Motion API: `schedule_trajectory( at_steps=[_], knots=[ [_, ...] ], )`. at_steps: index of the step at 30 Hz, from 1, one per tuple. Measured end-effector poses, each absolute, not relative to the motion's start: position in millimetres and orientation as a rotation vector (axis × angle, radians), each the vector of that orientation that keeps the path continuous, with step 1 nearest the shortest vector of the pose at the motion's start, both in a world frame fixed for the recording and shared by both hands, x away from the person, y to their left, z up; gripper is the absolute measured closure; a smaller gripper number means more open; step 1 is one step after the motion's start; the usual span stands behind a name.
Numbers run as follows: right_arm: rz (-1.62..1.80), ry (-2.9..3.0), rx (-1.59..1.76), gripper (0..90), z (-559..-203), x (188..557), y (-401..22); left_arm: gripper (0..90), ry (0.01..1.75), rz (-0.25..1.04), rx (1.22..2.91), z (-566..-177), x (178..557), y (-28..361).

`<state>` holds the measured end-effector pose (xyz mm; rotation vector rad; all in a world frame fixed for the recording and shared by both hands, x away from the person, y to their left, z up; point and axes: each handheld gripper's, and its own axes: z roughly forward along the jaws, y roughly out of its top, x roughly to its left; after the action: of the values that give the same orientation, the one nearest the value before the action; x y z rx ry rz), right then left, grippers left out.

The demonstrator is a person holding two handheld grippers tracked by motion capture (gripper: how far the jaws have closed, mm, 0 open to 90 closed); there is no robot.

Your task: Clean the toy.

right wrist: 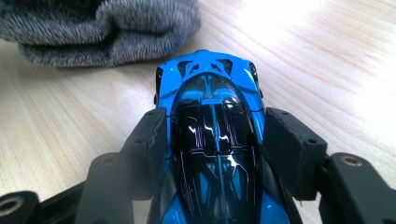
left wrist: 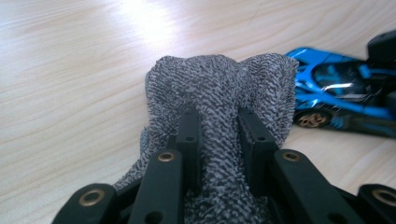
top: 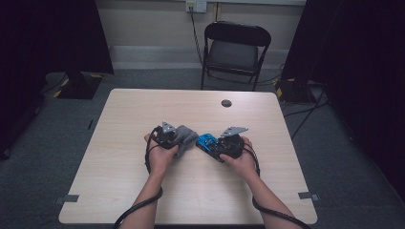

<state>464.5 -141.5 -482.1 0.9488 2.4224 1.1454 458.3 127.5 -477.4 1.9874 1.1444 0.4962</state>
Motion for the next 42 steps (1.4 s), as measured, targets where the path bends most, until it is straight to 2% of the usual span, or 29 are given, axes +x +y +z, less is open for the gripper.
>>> schedule_trajectory(
  at_steps=[10, 42],
  knots=[
    [1.148, 2.42, 0.948, 40.7, -482.4, 464.1, -141.8, 72.6, 1.106, 0.492, 2.079, -486.5, 451.5, 117.5],
    [1.134, 2.419, 0.95, 40.7, -481.7, 464.5, -139.0, 73.7, 0.993, 0.403, 2.18, -480.9, 419.7, 106.6]
  ],
)
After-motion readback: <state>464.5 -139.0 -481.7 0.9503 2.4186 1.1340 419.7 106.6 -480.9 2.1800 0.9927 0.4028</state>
